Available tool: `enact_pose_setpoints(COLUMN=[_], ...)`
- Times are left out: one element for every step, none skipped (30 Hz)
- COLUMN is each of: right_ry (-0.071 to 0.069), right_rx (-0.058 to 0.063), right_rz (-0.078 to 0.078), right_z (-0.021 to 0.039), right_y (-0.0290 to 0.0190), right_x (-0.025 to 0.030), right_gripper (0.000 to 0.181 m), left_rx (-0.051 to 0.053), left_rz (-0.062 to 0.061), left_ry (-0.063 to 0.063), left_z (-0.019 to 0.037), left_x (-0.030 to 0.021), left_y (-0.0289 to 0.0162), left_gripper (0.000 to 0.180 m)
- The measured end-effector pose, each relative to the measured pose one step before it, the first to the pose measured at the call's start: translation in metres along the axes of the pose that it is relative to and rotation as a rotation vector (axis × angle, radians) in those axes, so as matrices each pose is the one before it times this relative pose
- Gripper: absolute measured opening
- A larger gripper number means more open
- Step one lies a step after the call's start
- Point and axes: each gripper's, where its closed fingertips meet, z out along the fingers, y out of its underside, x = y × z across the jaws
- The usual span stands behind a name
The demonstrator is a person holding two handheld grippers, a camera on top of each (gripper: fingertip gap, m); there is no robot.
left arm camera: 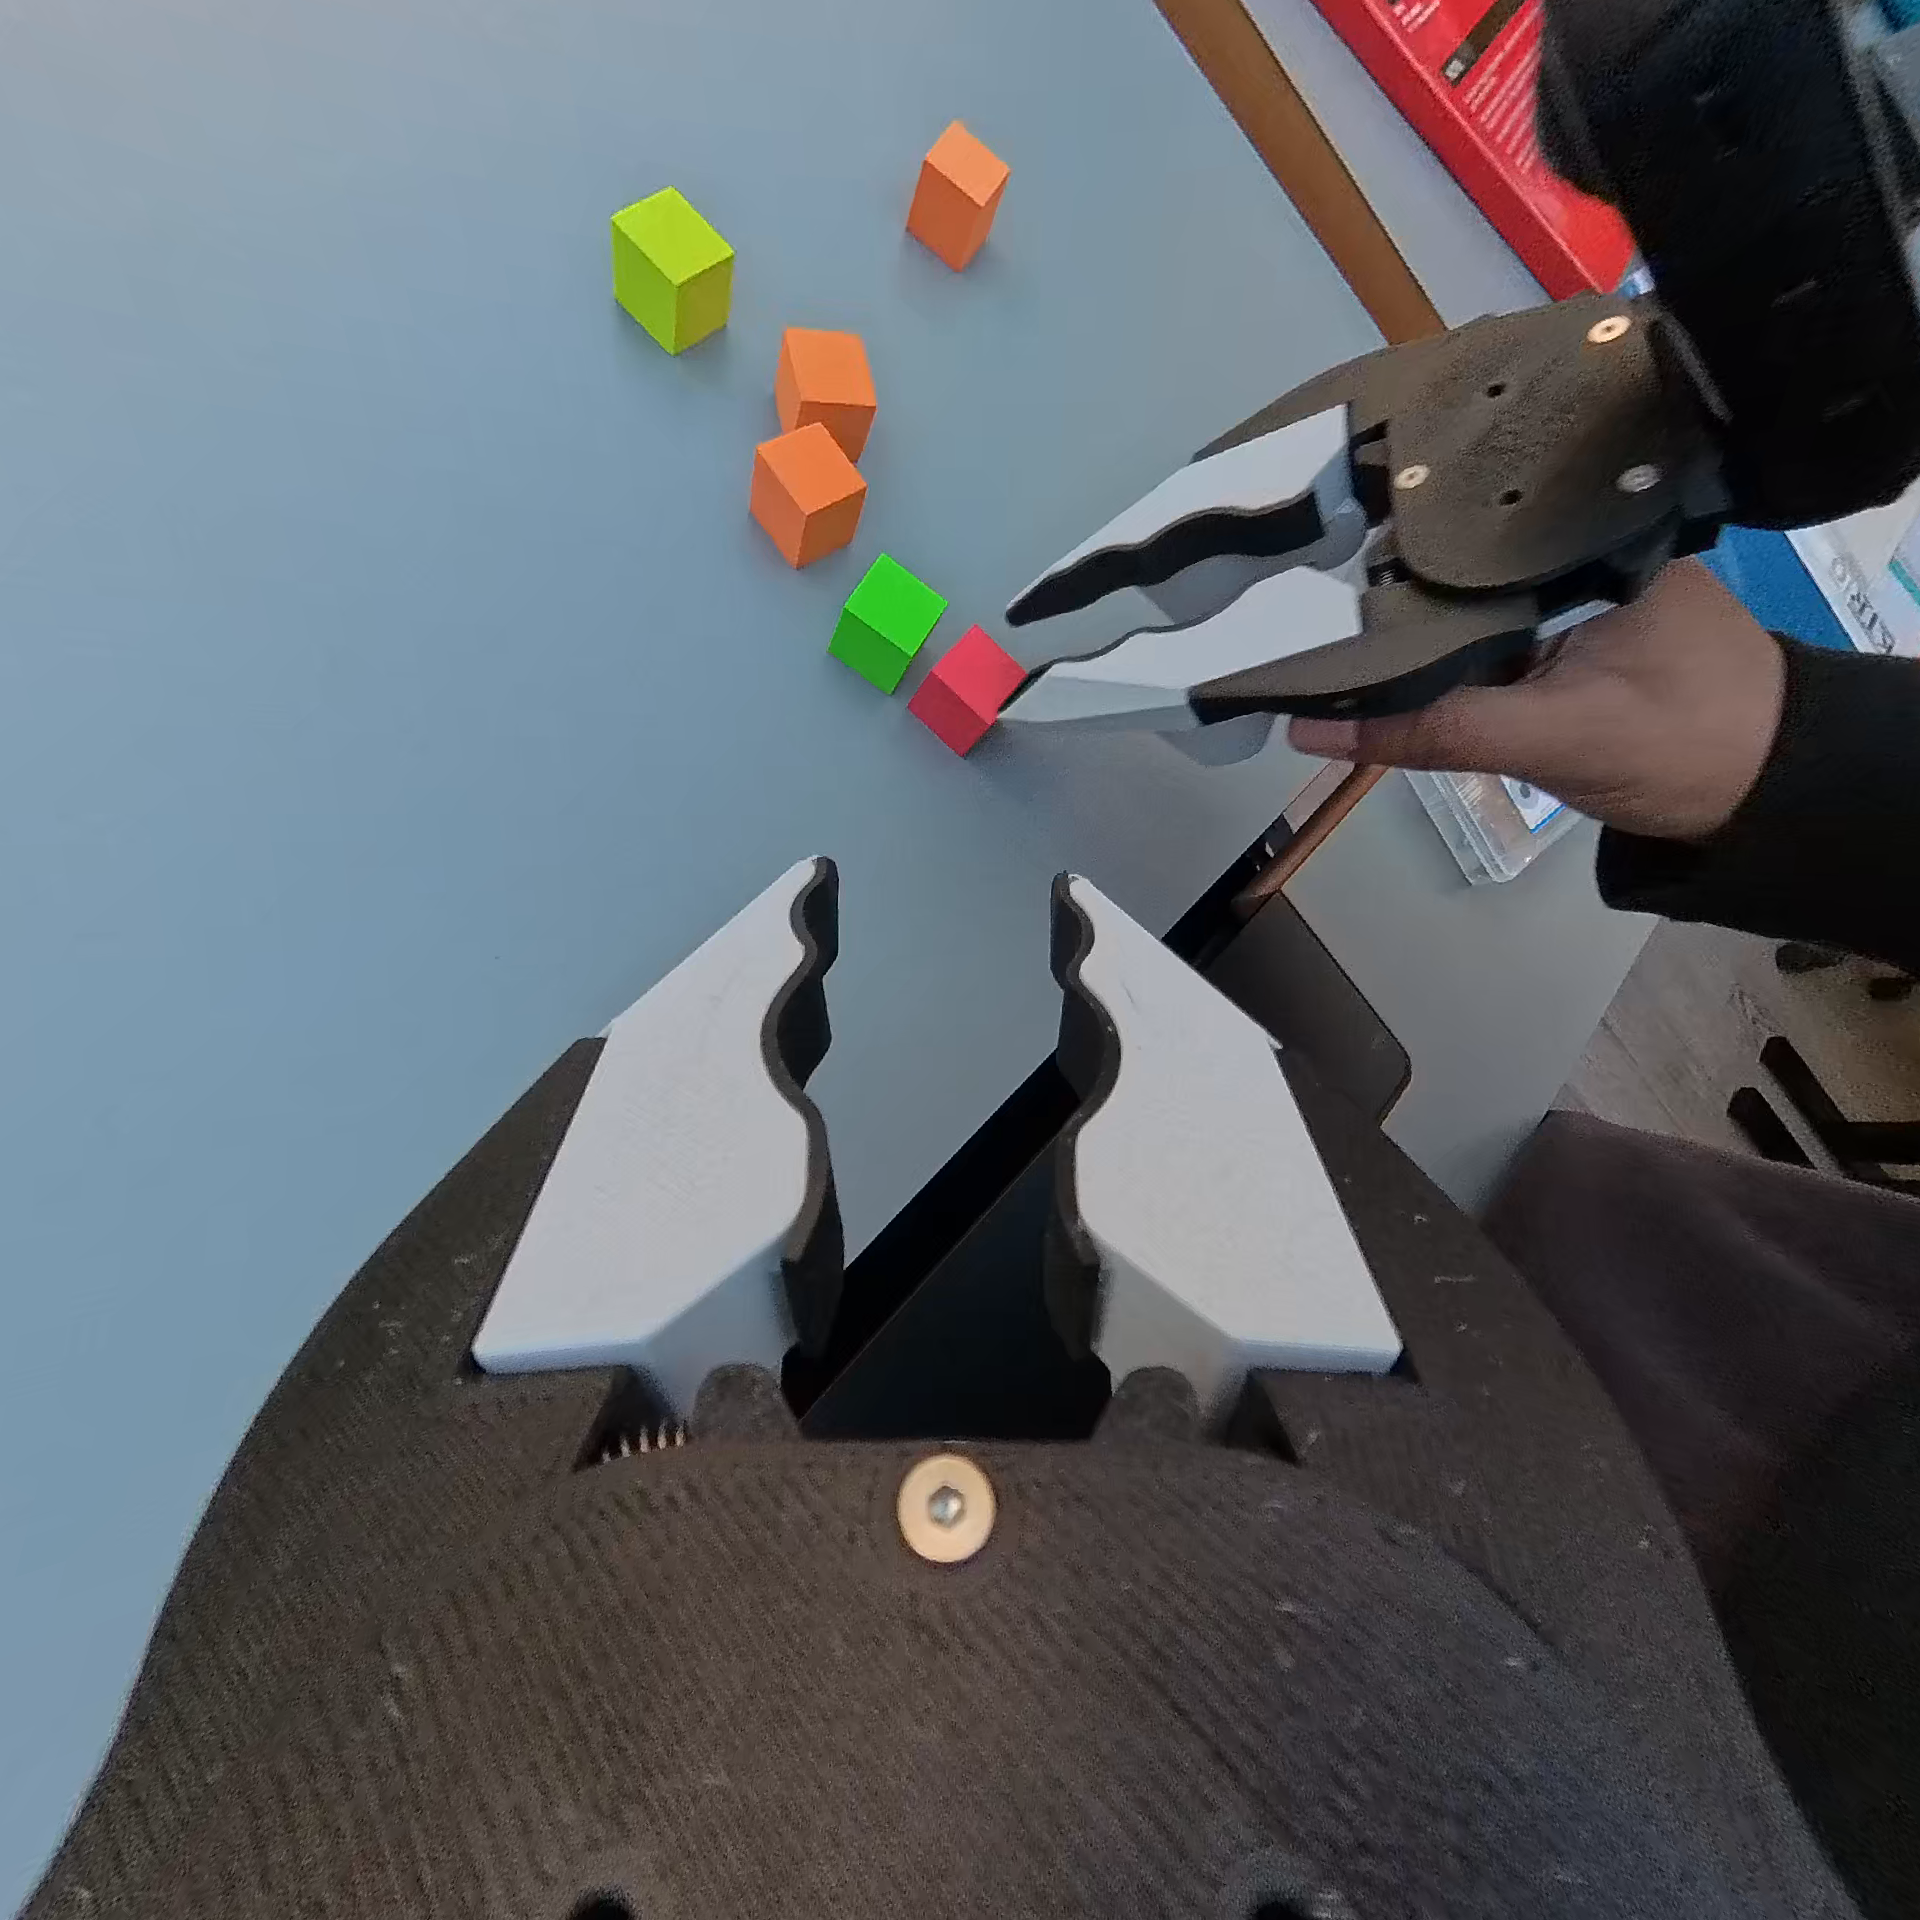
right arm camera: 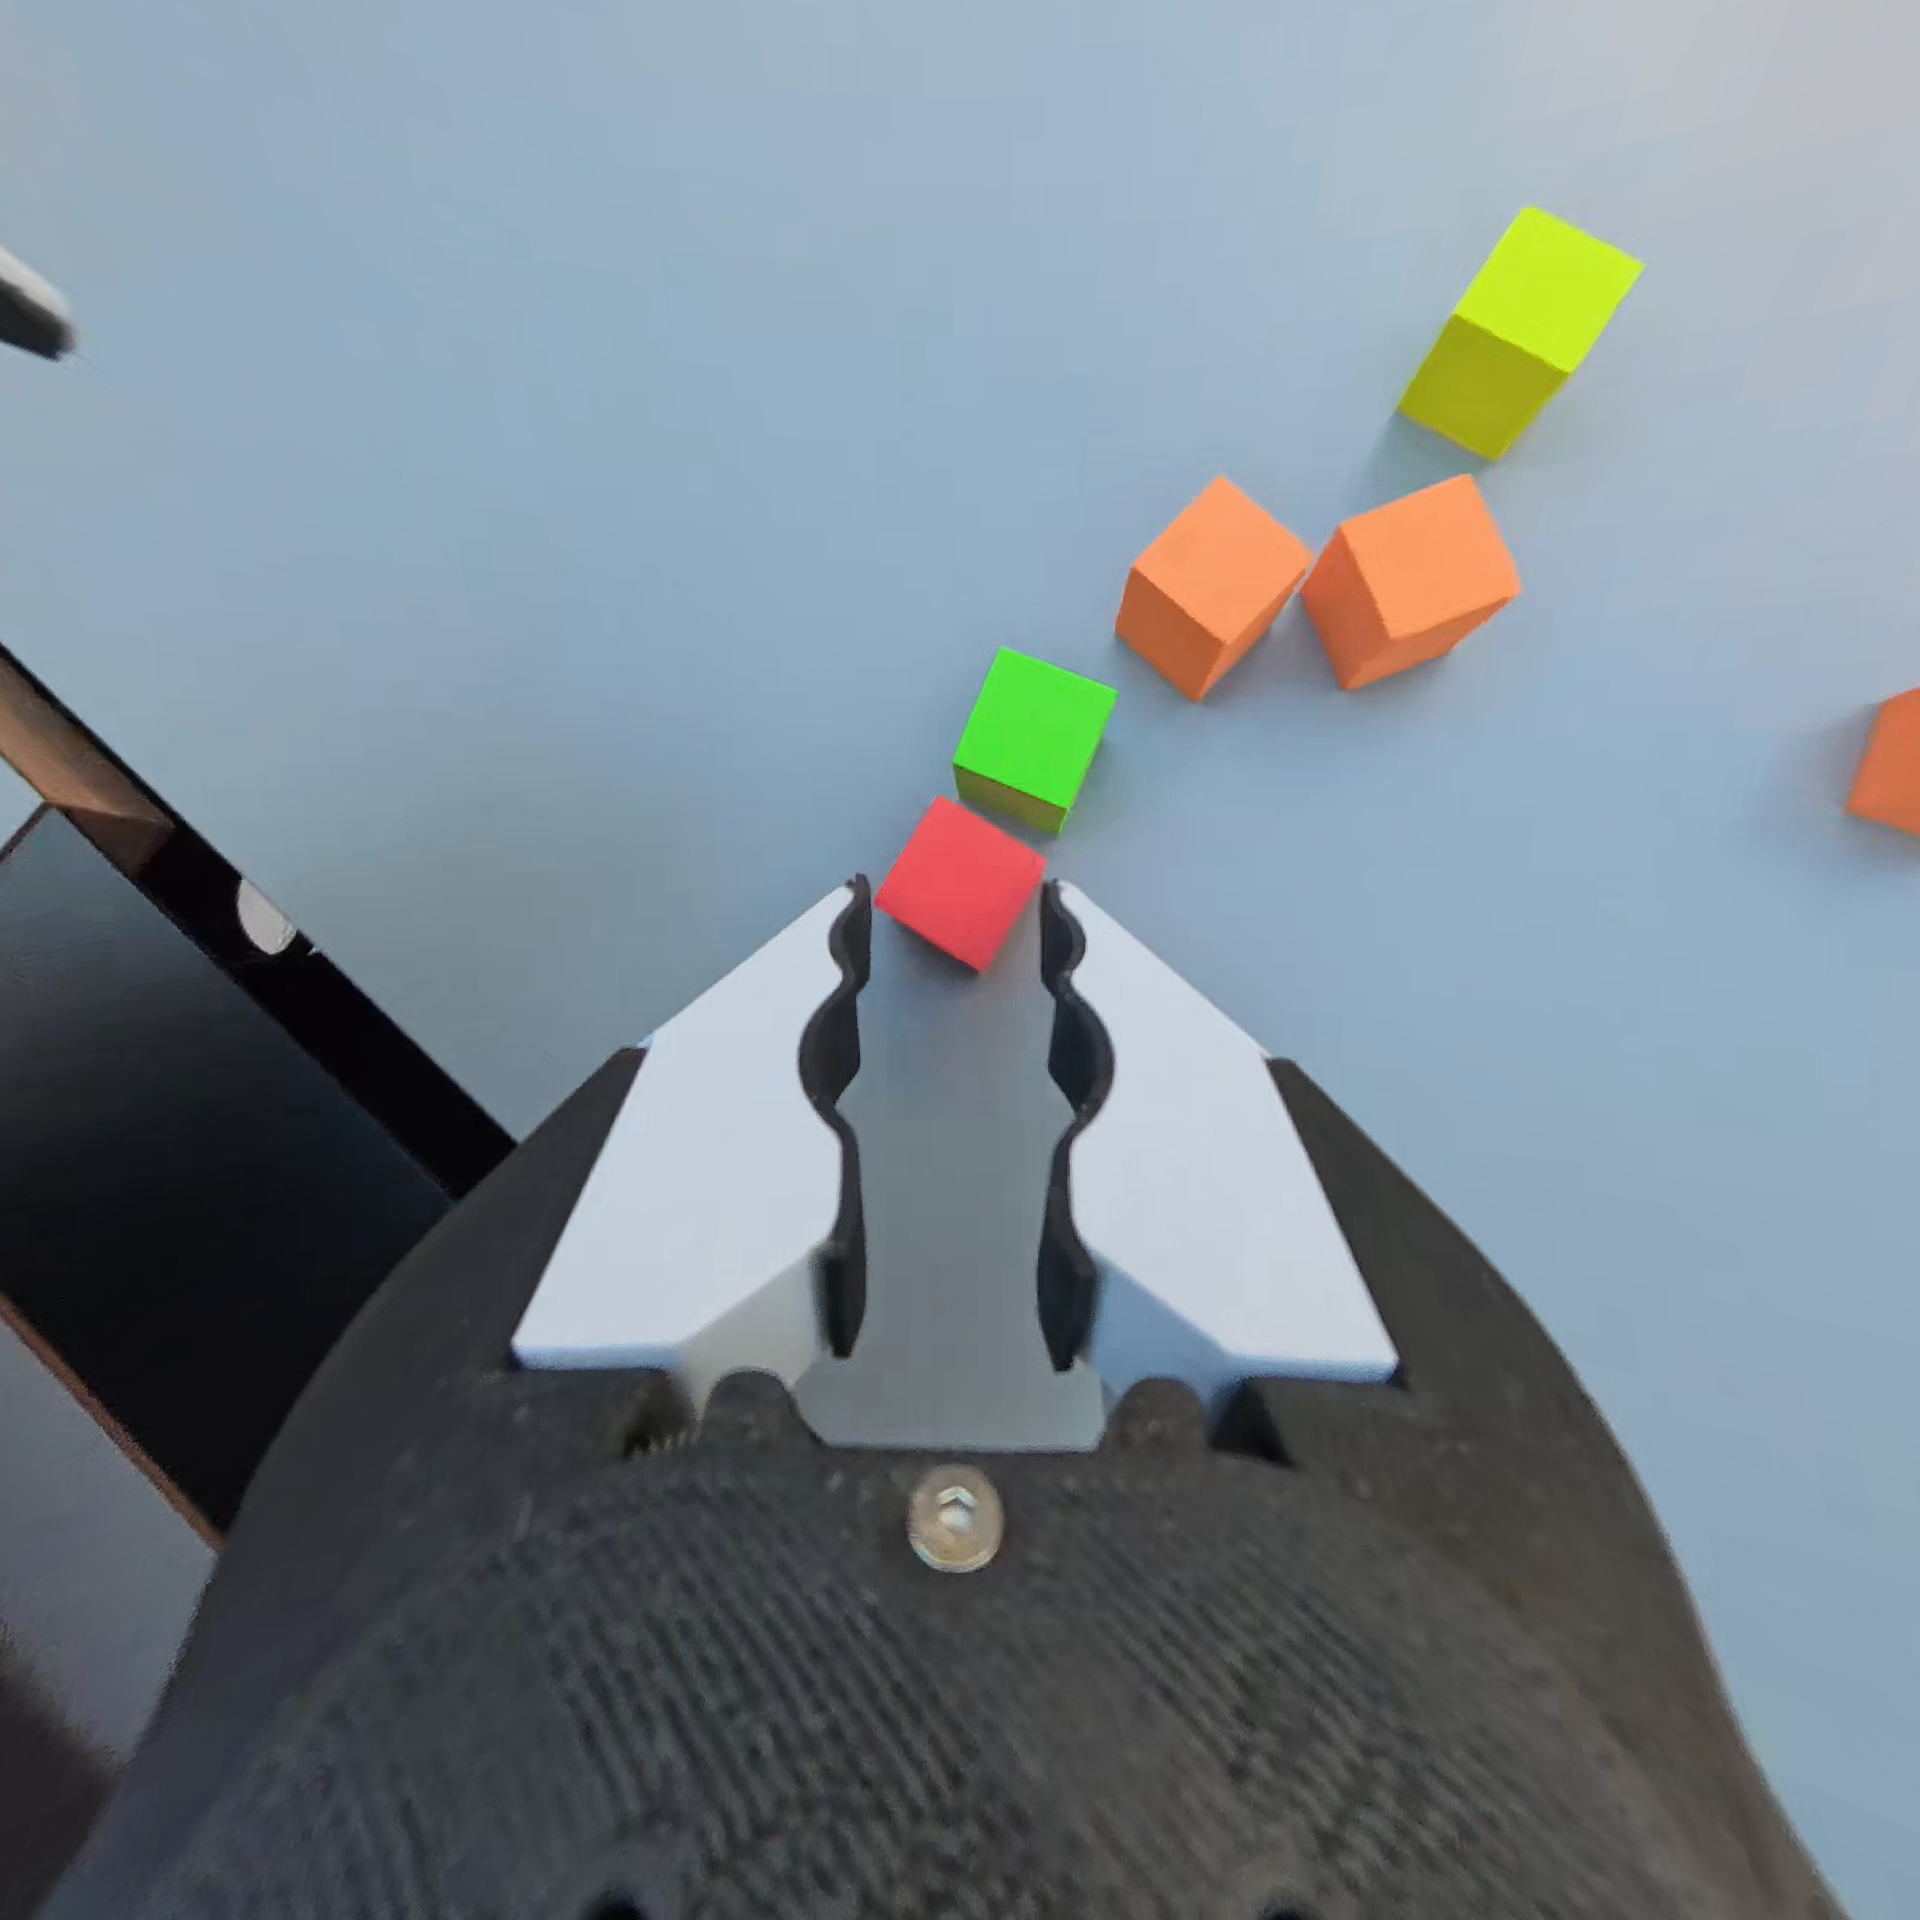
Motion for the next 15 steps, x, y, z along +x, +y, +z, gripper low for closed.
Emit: enact_pose_setpoints(right_ry=[-0.0097,-0.0173,-0.0295,-0.0297,-0.0257,-0.0311,-0.0399,-0.0338,-0.0216,-0.0158,-0.0071,-0.0001,0.0028,0.0031,-0.0009], right_rx=[-0.0320,-0.0420,-0.0323,0.0034,0.0295,0.0345,0.0285,0.0086,-0.0110,-0.0164,-0.0157,-0.0158,-0.0146,-0.0097,-0.0021], right_rz=[-0.0108,-0.0090,-0.0090,-0.0117,-0.0133,-0.0162,-0.0240,-0.0352,-0.0445,-0.0454,-0.0377,-0.0289,-0.0206,-0.0095,0.0046], right_z=[0.01062,0.00917,0.00589,0.00156,-0.00105,-0.00130,0.00032,0.00296,0.00537,0.00688,0.00737,0.00712,0.00612,0.00444,0.00247], right_y=[0.00251,0.00439,0.00247,-0.00324,-0.00745,-0.00869,-0.00807,-0.00556,-0.00280,-0.00214,-0.00203,-0.00159,-0.00127,-0.00076,-0.00094], right_x=[-0.00292,-0.00437,-0.00674,-0.00807,-0.00912,-0.01126,-0.01335,-0.01253,-0.00998,-0.00811,-0.00552,-0.00292,-0.00078,0.00044,0.00064], right_gripper=[0.032,0.031,0.030,0.029,0.029,0.029,0.029,0.029,0.029,0.029,0.029,0.029,0.029,0.029,0.030], left_rx=[0.0023,0.0005,-0.0007,0.0009,0.0045,0.0101,0.0152,0.0159,0.0119,0.0046,0.0000,0.0017,0.0029,0.0044,0.0067], left_rz=[-0.0011,-0.0015,-0.0012,0.0008,0.0027,0.0019,-0.0022,-0.0099,-0.0184,-0.0238,-0.0241,-0.0186,-0.0103,-0.0019,0.0041], left_ry=[-0.0013,-0.0015,-0.0022,-0.0059,-0.0112,-0.0158,-0.0174,-0.0149,-0.0080,-0.0004,0.0021,0.0007,-0.0018,-0.0045,-0.0069], left_z=[0.00022,0.00033,0.00007,-0.00050,-0.00156,-0.00239,-0.00283,-0.00264,-0.00196,-0.00096,-0.00043,-0.00041,-0.00087,-0.00128,-0.00184], left_x=[0.00024,-0.00004,-0.00034,-0.00110,-0.00233,-0.00353,-0.00465,-0.00522,-0.00521,-0.00454,-0.00426,-0.00403,-0.00345,-0.00276,-0.00227], left_y=[-0.00082,-0.00019,0.00006,0.00002,-0.00040,-0.00114,-0.00178,-0.00195,-0.00158,-0.00071,-0.00035,-0.00052,-0.00107,-0.00140,-0.00182], left_gripper=[0.038,0.038,0.038,0.038,0.038,0.038,0.037,0.036,0.035,0.035,0.035,0.035,0.035,0.035,0.035])
